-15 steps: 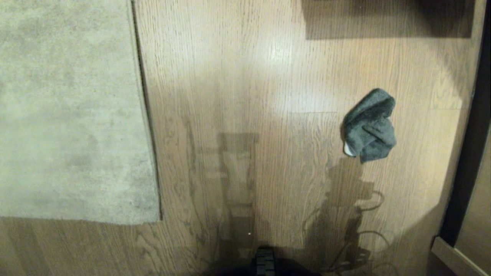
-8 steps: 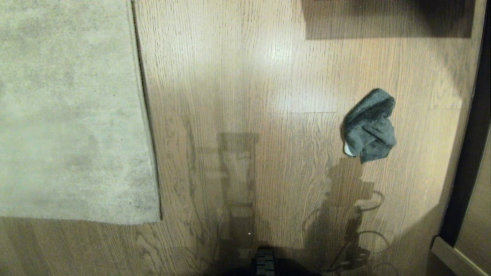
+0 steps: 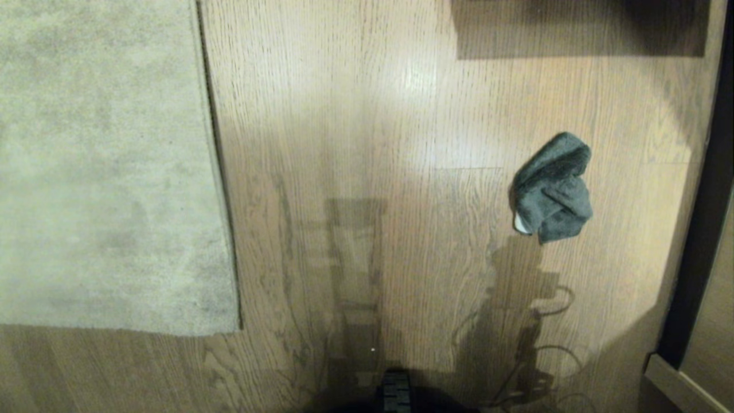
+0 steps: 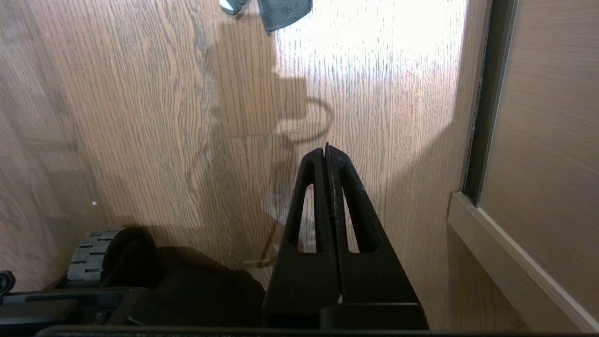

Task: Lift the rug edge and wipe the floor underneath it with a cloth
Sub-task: Pick up the rag

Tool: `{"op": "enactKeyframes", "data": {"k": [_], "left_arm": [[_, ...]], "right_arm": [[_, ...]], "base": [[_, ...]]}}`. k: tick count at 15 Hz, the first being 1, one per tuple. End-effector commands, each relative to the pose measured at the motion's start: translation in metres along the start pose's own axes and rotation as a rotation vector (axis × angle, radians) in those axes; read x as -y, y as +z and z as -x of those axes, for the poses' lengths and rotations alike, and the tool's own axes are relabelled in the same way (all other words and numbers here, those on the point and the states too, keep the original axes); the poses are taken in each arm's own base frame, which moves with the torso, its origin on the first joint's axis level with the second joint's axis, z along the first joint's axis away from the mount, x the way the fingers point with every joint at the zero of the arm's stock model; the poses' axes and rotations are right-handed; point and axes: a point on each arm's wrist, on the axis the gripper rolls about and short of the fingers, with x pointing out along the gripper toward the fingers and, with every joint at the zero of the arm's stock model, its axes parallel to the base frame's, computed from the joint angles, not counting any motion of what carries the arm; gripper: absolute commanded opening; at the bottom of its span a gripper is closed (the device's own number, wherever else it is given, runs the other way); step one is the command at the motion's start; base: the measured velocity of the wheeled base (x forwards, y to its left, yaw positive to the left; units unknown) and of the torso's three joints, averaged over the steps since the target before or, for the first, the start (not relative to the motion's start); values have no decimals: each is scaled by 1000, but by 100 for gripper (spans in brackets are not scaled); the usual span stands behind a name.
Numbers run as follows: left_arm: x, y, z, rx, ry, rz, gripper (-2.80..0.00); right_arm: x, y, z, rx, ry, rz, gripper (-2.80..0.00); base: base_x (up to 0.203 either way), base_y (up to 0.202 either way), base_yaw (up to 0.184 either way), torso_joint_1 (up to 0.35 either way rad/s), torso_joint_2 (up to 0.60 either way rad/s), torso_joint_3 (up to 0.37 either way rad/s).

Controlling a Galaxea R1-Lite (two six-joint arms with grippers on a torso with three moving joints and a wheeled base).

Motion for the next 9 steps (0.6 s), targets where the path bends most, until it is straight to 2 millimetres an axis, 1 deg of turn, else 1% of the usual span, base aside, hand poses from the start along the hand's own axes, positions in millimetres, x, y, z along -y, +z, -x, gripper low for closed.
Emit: {"op": "enactKeyframes", "data": {"k": [1, 9], "left_arm": [[0, 0, 0, 0, 0, 0, -280], [0, 0, 0, 0, 0, 0, -280]], "right_arm": [[0, 0, 0, 1, 0, 0, -280], [0, 0, 0, 1, 0, 0, -280]], "base": [[0, 0, 0, 0, 0, 0], [0, 0, 0, 0, 0, 0]]}}
